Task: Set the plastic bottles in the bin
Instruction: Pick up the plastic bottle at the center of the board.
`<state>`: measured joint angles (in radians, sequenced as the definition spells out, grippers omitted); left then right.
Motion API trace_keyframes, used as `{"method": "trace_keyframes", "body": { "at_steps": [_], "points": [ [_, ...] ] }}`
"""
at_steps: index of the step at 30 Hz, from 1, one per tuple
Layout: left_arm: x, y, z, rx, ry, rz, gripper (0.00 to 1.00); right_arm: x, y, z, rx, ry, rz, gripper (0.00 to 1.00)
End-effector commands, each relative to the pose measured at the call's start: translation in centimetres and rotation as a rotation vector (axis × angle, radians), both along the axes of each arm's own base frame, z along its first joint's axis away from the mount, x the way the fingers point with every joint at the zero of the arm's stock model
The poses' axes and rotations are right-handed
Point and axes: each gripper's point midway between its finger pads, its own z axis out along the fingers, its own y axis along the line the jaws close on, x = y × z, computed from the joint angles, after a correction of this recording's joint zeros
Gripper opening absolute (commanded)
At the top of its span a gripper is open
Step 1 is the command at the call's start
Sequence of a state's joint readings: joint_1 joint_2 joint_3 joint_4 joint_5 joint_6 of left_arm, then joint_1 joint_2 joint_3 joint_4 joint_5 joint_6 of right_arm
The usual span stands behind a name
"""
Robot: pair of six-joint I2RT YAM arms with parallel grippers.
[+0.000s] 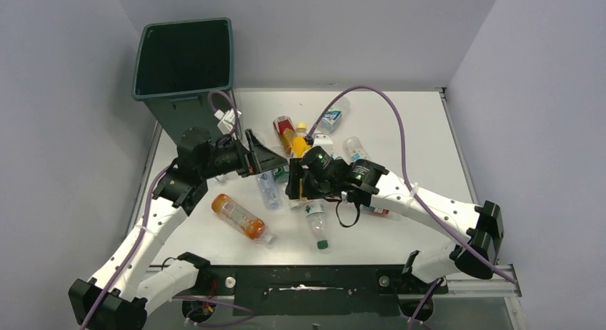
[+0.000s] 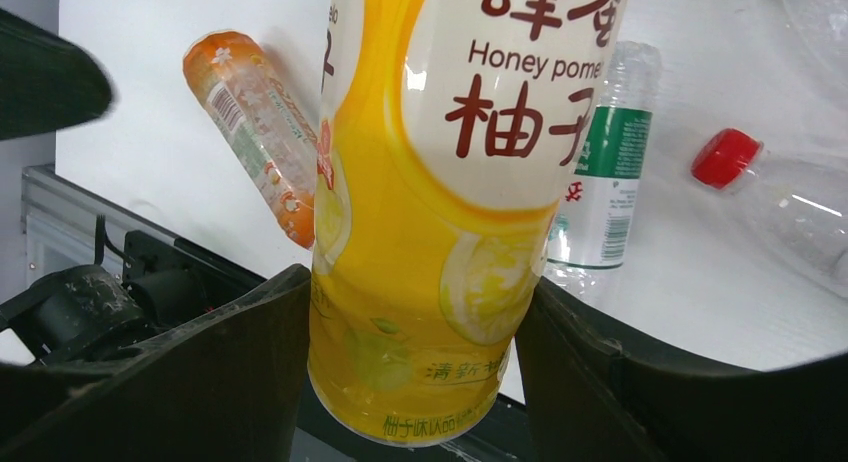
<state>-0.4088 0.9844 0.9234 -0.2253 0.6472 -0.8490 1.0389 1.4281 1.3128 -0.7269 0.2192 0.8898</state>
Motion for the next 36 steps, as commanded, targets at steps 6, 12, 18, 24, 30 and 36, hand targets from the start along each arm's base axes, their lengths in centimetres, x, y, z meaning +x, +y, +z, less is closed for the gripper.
{"method": "trace_keyframes", "body": {
  "at_steps": [6,12,18,24,30,36],
  "points": [
    [-0.1,0.1,2.6,-0.096,-0.109,-0.01,0.91,0.1,-1.0,3.1,0.136,-0.04,0.015,0.5],
    [0.9,0.0,1.3,-0.072,-0.076,0.012,0.91,-1.4,1.4,4.4,0.197,-0.06,0.158,0.5],
    [1.5,0.4,0.8,-0.026,-0.079,0.042,0.91,-2.3,3.4,4.7,0.216,-0.06,0.255,0.5],
    [2.1,1.3,-0.5,0.062,-0.064,0.088,0.91,-2.5,4.7,4.9,0.214,-0.061,0.295,0.49],
    [2.8,2.3,-1.9,0.154,-0.04,0.134,0.91,-2.3,5.4,5.1,0.215,-0.067,0.296,0.49],
    [3.3,2.8,-2.6,0.191,-0.029,0.17,0.91,-2.3,5.4,5.8,0.228,-0.08,0.289,0.49]
  ]
}}
